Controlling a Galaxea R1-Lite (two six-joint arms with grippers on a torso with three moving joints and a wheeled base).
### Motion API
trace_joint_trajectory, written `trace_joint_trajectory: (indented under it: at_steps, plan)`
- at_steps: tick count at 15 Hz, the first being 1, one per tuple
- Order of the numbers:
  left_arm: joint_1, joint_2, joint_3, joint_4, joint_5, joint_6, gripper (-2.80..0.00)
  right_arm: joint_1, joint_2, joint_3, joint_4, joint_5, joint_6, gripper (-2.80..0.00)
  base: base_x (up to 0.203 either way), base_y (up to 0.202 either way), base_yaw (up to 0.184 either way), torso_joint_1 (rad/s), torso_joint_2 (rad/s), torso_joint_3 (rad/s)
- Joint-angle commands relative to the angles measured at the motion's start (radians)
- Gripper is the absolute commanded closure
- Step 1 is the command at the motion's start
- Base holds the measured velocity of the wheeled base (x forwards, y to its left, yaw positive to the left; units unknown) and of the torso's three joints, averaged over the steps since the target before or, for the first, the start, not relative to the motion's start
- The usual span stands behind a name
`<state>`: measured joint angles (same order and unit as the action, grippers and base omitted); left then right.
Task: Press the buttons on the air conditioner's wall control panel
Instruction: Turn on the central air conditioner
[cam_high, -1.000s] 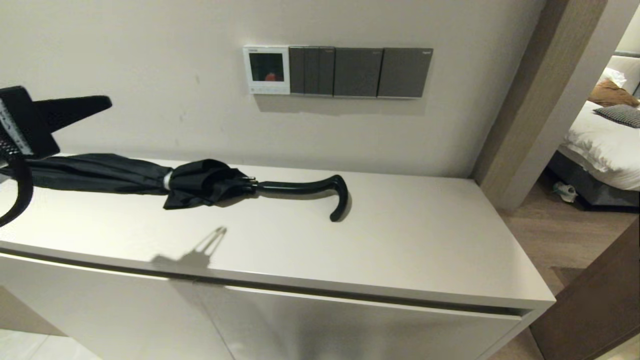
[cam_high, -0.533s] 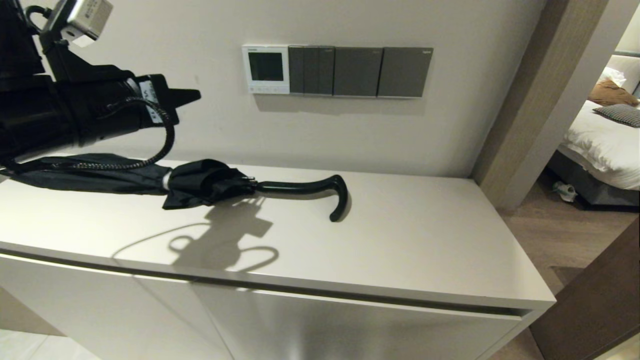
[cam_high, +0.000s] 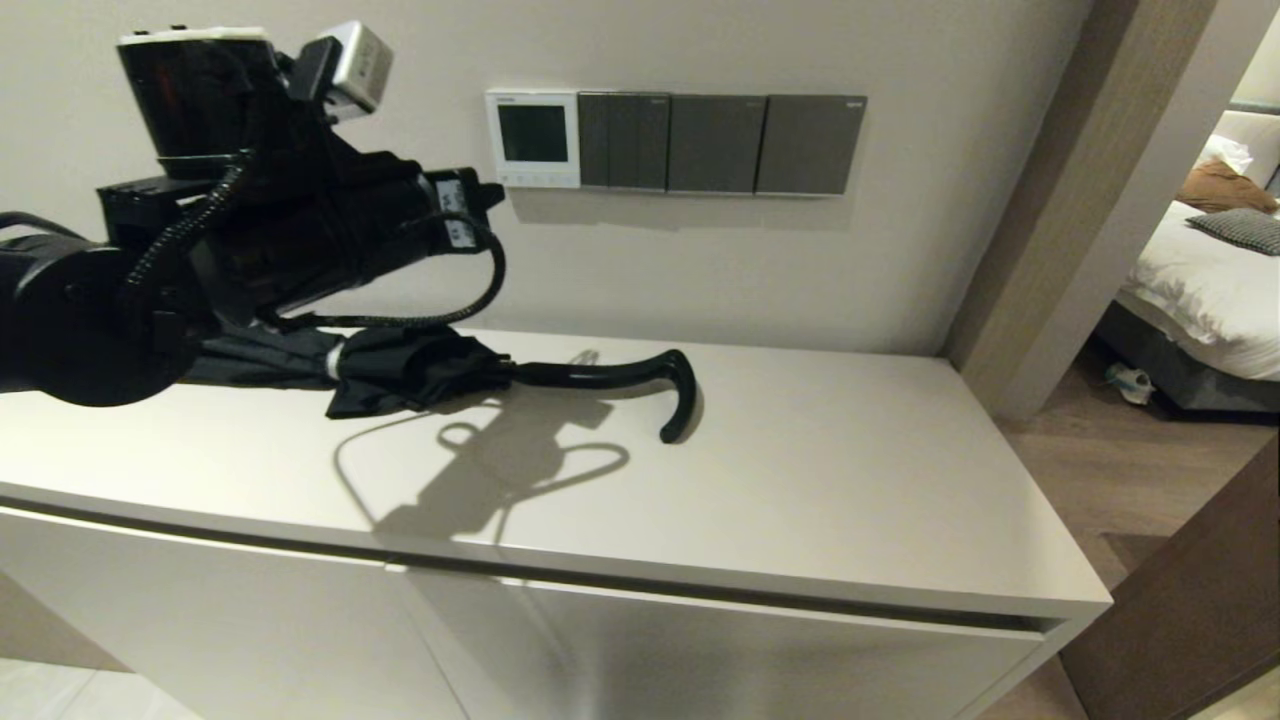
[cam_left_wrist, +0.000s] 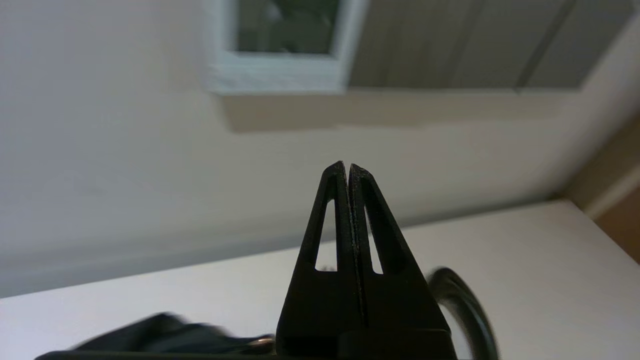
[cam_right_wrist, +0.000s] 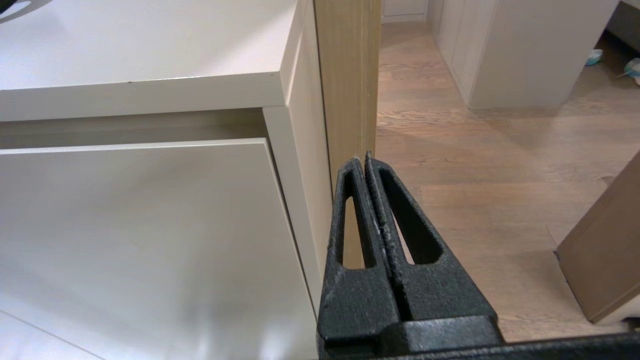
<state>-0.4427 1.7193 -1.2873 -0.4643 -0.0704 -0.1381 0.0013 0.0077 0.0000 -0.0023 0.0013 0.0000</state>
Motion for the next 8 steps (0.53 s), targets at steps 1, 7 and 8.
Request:
trace_joint_trajectory:
  at_steps: [1,7,8]
  plan:
    - [-0.039,0.082,-0.024,-0.006,0.002,-0.001,0.0,0.0,0.002,0.002,-0.001,0.0,0.0,0.0,0.0,0.0,0.0,0.0,0.0,0.0]
    - [-0.05,0.126,-0.046,-0.047,0.008,-0.002,0.0,0.0,0.002,0.002,-0.001,0.0,0.0,0.0,0.0,0.0,0.0,0.0,0.0,0.0]
    - [-0.05,0.126,-0.046,-0.047,0.008,-0.002,0.0,0.0,0.002,0.002,-0.001,0.0,0.0,0.0,0.0,0.0,0.0,0.0,0.0,0.0]
